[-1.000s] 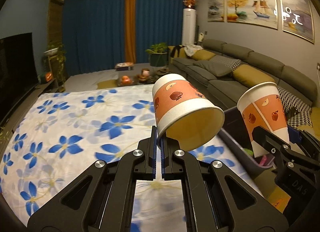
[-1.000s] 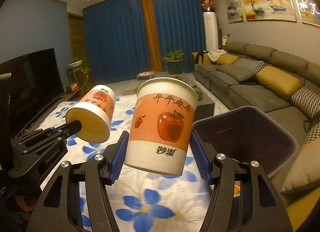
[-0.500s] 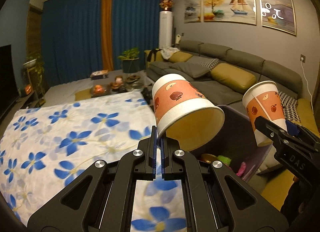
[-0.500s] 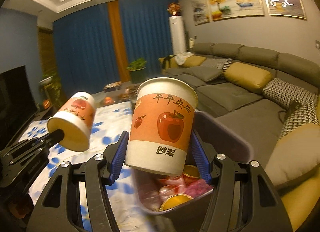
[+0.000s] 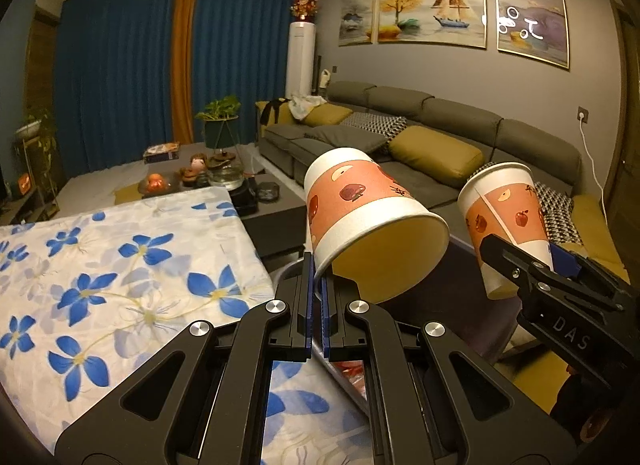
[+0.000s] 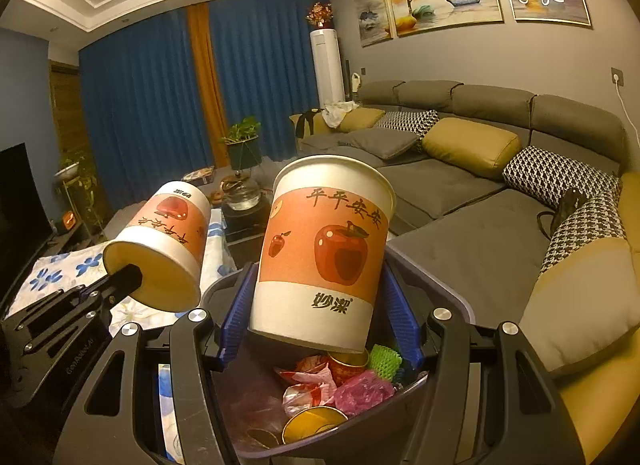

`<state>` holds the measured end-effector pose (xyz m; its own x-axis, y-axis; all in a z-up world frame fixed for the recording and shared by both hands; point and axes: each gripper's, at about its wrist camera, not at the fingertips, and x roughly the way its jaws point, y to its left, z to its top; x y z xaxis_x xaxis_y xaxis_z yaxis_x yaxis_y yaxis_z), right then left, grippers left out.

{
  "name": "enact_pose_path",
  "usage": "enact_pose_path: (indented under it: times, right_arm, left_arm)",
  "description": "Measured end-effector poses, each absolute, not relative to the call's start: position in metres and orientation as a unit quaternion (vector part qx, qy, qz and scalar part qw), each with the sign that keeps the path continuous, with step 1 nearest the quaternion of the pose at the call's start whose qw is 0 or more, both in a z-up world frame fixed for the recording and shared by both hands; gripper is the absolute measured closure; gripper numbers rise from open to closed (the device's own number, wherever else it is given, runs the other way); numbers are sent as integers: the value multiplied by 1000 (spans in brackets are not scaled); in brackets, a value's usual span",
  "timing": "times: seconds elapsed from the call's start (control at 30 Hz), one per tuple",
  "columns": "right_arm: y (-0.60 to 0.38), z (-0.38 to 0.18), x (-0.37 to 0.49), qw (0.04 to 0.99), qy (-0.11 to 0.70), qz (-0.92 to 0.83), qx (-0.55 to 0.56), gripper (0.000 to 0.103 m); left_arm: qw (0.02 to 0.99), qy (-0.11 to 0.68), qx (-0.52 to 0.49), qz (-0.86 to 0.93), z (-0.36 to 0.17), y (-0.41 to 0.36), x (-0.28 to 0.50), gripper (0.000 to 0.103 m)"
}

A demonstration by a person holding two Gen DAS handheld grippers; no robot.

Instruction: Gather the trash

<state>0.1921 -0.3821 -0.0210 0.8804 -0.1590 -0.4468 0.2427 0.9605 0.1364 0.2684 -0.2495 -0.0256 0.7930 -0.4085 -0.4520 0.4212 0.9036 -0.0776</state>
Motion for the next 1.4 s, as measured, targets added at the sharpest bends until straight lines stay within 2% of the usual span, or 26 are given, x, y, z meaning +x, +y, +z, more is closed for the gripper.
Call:
enact_pose_path:
  times: [0.6, 0.67, 0.73, 0.83, 0.9, 0.97, 1.07, 1.13, 1.2, 1.4]
  right_arm:
    - [-392, -20, 205, 965, 218, -114, 96, 41]
    - [-393, -20, 207, 965, 217, -113, 99, 34]
    - [-393, -18, 206, 964, 216, -115, 101, 34]
    - [-393, -16, 201, 965, 211, -118, 103, 31]
    - [-392, -14, 196, 965, 206, -124, 103, 27]
    - [-391, -11, 189, 967, 196, -130, 97, 19]
    - [-384, -8, 177, 969, 189, -139, 77, 15]
    - [-375, -8, 171, 969, 192, -141, 62, 13]
    - [-366, -8, 164, 970, 191, -143, 52, 5]
    - [-330, -5, 134, 975, 171, -141, 24, 5]
  left_arm:
    - [936, 246, -12, -250, -43, -257, 284, 99]
    - [936, 246, -10, -252, -45, -257, 284, 99]
    - [936, 249, -6, -250, -46, -257, 284, 97]
    - [937, 249, -5, -246, -47, -254, 283, 79]
    - [940, 244, -11, -238, -46, -248, 282, 51]
    - [943, 239, -22, -230, -43, -239, 280, 41]
    - [951, 229, -24, -206, -40, -225, 274, 22]
    - [957, 220, -19, -188, -37, -215, 266, 19]
    - [963, 213, -7, -166, -34, -206, 257, 14]
    - [973, 193, 27, -127, -26, -175, 213, 6]
